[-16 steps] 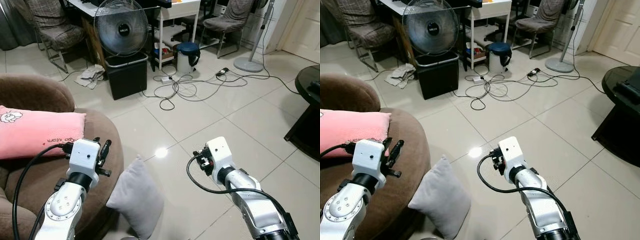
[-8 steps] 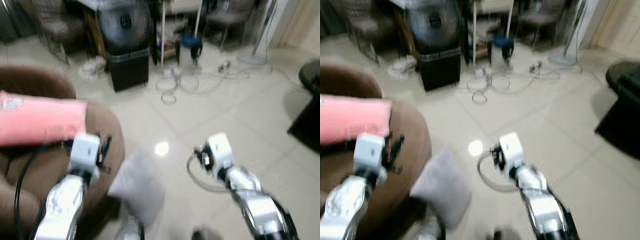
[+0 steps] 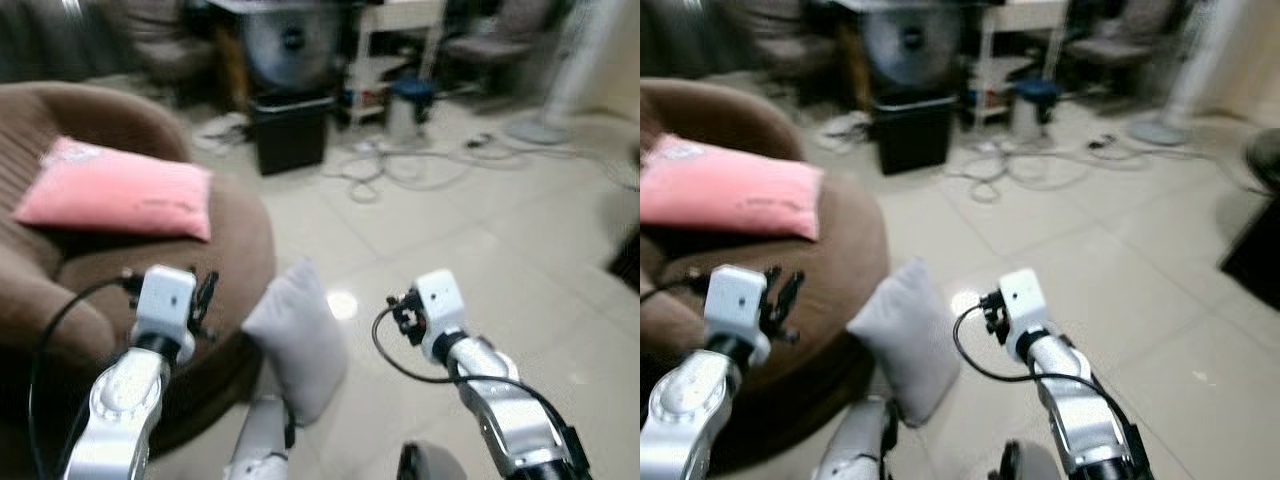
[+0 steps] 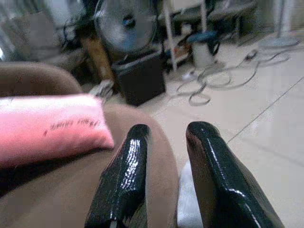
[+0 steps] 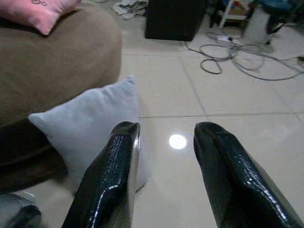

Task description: Move the pillow to the sofa from floor

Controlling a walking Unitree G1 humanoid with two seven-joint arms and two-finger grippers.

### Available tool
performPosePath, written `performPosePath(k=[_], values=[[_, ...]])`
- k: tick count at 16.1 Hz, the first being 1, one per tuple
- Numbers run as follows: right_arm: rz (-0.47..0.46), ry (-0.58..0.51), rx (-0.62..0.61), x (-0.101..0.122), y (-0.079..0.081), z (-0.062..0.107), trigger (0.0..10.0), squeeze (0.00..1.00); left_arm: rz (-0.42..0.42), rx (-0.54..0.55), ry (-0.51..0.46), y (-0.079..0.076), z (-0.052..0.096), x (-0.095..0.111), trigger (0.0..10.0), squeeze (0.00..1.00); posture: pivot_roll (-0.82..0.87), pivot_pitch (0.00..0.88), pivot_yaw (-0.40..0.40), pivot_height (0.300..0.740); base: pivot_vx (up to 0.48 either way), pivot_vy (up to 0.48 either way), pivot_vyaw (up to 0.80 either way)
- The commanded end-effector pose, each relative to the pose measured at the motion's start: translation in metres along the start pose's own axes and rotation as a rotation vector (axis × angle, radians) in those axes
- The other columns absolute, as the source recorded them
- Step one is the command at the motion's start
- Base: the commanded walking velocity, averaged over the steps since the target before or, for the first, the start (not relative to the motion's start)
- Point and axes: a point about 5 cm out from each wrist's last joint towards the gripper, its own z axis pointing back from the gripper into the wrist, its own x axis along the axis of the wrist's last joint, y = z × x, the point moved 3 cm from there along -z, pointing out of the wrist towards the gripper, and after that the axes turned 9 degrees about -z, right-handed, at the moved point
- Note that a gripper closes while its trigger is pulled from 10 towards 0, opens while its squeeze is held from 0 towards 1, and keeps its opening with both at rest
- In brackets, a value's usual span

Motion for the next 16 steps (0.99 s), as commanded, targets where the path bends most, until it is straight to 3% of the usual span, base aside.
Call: performPosePath(k=[1,16], values=[[0.002,-0.013,-0.010,0.0044,-0.0037,0.0003,10.0,0.00,-0.006,-0.010,-0.013,-0.0019,0.0004,0.0012,10.0,0.00,0.10,0.000,0.021,0.627,0.000,0.000,0.00],[0.001,0.002,-0.023,-0.0026,-0.0039,0.0029,10.0,0.00,-0.015,-0.027,-0.012,-0.0038,-0.0021,0.0009,10.0,0.00,0.10,0.000,0.031,0.627,0.338,0.000,0.00]])
